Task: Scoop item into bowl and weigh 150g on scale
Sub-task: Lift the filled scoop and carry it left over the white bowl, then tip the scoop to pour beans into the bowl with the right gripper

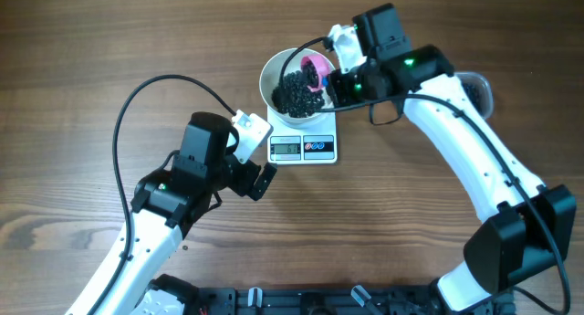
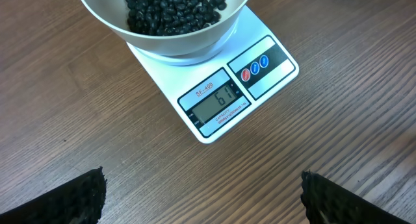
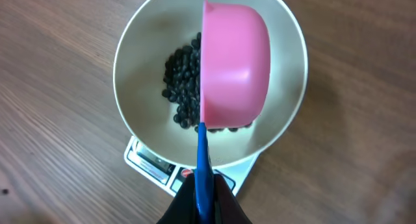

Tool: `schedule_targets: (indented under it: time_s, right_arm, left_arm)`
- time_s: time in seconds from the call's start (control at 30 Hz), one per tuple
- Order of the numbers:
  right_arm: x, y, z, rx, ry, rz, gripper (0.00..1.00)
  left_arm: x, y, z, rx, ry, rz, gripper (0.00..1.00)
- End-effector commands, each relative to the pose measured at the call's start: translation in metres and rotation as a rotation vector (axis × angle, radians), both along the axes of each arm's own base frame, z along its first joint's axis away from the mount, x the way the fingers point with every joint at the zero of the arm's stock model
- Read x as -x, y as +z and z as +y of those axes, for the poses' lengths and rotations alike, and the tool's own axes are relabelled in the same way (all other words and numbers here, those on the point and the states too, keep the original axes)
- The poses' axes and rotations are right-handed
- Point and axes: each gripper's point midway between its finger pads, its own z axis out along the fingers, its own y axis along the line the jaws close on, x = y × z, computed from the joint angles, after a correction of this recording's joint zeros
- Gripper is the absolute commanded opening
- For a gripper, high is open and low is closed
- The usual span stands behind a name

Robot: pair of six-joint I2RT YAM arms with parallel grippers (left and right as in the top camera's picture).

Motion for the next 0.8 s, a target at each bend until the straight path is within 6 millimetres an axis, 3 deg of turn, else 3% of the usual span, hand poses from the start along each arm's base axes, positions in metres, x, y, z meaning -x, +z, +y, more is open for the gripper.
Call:
schedule_targets:
  time_s: [0.0,0.23,0.43,0.77]
  right_arm:
    - [-0.007,-0.003,-0.009,0.102,-0.002,-0.056,0.04]
    - [-0.008,-0.004,-0.008,0.222,0.018,-0.123,0.04]
    - [-0.007,0.001,0.009,0.305,0.07,-0.212,0.04]
    - [-0.012,0.007,0.006,0.406,0.071,-0.286,0.04]
  left_arm:
    - [0.0,-0.003,0.001,-0.004,-0.005,0.006,1.0]
    - [0.0,-0.003,0.001,-0.004,-0.006,0.005,1.0]
    - [0.0,-0.003,0.001,-0.004,-0.006,0.005,1.0]
    - [0.0,-0.003,0.001,-0.004,-0.006,0.005,1.0]
